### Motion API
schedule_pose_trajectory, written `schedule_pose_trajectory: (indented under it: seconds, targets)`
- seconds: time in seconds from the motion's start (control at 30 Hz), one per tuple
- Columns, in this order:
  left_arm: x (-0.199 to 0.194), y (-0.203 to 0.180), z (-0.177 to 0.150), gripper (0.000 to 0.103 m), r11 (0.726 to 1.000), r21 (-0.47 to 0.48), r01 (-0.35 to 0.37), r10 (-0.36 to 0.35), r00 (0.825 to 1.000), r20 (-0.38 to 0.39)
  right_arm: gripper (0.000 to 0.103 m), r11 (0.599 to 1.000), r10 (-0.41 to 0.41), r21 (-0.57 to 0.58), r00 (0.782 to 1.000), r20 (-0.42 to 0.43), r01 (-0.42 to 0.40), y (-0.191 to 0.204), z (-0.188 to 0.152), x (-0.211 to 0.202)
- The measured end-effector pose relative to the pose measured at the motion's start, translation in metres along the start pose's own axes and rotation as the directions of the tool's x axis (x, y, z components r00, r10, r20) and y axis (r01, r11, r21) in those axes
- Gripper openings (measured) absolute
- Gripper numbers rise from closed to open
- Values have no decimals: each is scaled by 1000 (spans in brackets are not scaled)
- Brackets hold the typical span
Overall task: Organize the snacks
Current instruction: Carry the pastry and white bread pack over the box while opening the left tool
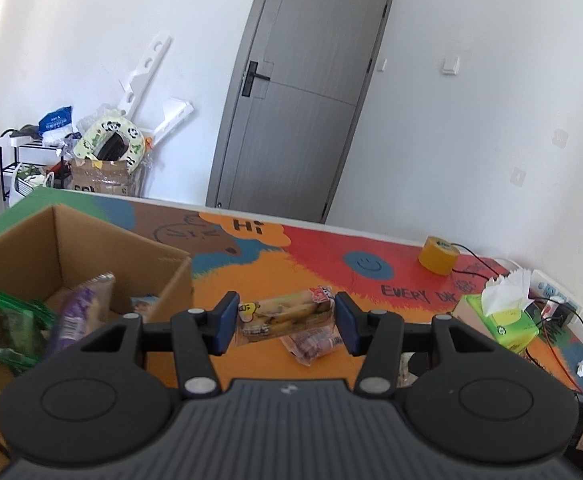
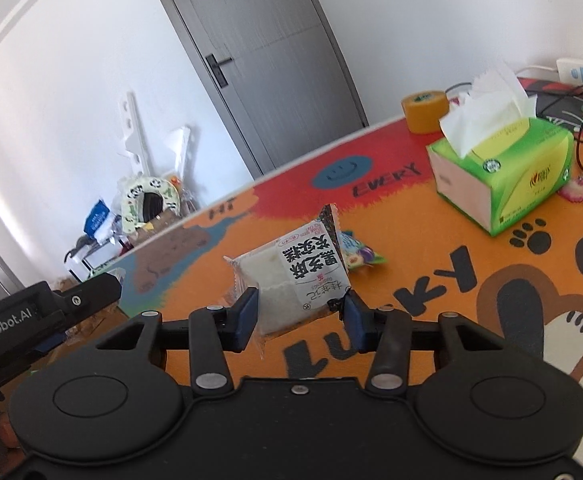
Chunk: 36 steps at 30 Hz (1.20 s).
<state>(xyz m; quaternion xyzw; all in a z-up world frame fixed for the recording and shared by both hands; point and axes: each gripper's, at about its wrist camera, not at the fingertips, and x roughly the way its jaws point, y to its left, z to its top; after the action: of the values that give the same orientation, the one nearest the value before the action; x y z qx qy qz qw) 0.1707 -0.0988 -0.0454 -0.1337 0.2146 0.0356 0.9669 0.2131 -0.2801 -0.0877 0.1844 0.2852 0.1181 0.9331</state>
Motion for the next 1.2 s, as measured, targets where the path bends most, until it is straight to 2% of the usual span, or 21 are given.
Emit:
schedule_pose_trajectory:
  seconds: [0.27,0.57,1.07,1.2]
  targets:
    - [-24,21,10,51,1000,-10,-17,17,999,41,46,998,55,-30,998,35,-54,23,1,-13]
    - [-48,49,15,51,999,-28,-45,46,997,64,46,992,104,-75,994,34,-101,54,-5,-18]
    - [-77,111,27,51,985,-85,-151,156,987,50,46,969,204,-146,979,8,-201,107,-12,-23]
    - [-79,120,26,51,981,-82,-175,177,984,23,46,963,220,-162,975,-4,-218,121,-16,-21]
